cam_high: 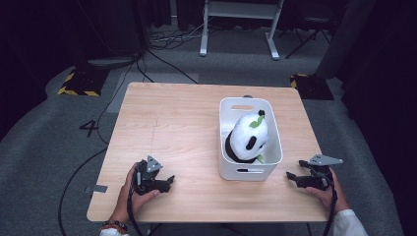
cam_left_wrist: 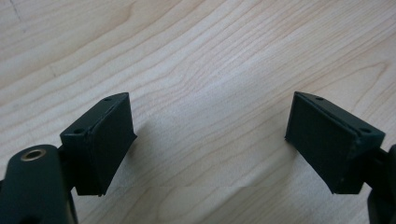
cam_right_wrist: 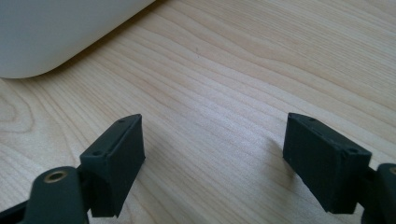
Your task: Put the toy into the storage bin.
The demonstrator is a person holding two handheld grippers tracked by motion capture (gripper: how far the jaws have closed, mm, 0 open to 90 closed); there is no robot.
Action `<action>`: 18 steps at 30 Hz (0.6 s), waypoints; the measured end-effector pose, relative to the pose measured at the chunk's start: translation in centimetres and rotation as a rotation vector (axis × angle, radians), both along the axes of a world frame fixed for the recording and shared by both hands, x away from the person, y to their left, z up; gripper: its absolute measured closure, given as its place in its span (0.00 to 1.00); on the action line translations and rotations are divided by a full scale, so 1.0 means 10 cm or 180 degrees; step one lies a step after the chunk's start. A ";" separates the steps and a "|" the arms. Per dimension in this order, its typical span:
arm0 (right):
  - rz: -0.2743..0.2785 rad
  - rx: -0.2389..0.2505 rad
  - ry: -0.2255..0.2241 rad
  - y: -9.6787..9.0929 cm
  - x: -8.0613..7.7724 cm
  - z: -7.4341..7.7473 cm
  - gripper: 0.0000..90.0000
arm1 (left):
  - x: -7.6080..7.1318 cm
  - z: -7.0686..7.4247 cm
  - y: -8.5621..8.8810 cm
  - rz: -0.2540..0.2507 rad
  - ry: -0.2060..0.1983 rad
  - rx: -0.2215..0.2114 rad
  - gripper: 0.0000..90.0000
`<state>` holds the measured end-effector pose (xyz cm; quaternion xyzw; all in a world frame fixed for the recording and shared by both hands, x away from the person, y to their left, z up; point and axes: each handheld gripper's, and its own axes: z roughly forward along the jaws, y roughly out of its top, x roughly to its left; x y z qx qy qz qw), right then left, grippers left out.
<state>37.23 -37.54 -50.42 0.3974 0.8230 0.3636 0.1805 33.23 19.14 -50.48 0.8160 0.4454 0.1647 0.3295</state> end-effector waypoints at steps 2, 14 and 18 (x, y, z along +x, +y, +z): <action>-0.0001 0.0000 0.0000 0.00 0.00 0.00 0.23 | -0.02 0.00 0.01 0.0009 -0.0006 -0.0006 0.17; 0.0000 0.0001 -0.0003 0.00 0.00 0.00 0.23 | -0.09 0.00 0.10 0.0094 -0.0009 -0.0005 0.17; 0.0001 0.0001 -0.0002 0.00 0.00 0.00 0.23 | -0.09 0.00 0.10 0.0096 -0.0008 -0.0002 0.17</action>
